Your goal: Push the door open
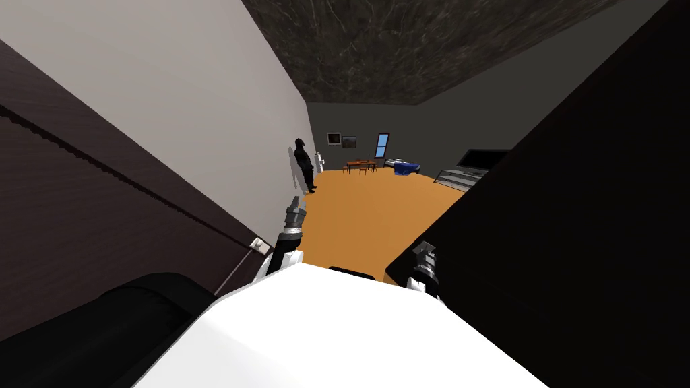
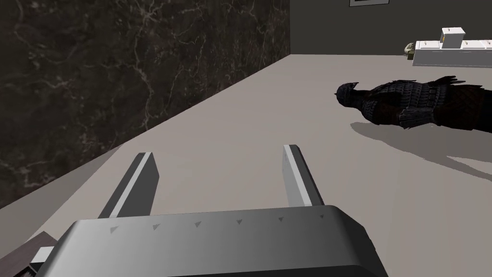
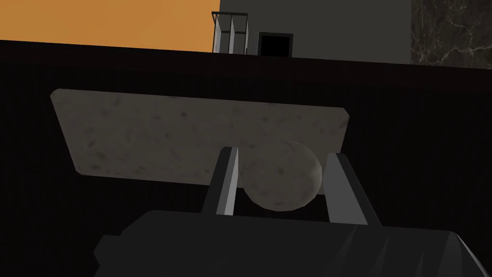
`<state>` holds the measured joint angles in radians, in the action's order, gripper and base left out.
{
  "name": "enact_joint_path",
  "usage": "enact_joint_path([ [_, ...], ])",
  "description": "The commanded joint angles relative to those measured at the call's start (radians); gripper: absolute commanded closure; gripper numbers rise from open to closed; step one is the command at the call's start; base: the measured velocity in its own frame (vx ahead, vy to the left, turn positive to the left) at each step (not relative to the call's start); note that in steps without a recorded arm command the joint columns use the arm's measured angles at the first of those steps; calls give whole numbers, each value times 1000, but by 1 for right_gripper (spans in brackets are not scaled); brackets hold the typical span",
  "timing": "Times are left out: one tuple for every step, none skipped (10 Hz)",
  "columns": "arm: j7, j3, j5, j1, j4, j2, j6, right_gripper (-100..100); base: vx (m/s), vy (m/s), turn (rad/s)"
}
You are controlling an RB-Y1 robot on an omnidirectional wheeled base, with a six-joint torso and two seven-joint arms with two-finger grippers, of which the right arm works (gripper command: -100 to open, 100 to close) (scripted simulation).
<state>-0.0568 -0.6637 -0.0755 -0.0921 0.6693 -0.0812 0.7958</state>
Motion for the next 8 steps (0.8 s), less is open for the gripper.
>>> enact_joint_path([
  [6, -29, 13, 9, 15, 0, -16, 100, 132, -32, -52],
  [8, -35, 16, 9, 16, 0, -17, 100, 175, 7, -62],
  [8, -35, 16, 9, 16, 0, -17, 100, 121, 14, -35],
  [13, -54, 25, 9, 17, 0, -21, 100, 163, -3, -56],
  [14, -58, 27, 9, 17, 1, -22, 100, 199, -23, -37],
  [16, -64, 30, 9, 17, 1, -23, 100, 209, -16, -36],
  [16, -56, 25, 17, 39, 15, -44, 100, 96, -9, -25],
  [20, -78, 33, 20, 45, 7, -43, 100, 153, -34, -39],
])
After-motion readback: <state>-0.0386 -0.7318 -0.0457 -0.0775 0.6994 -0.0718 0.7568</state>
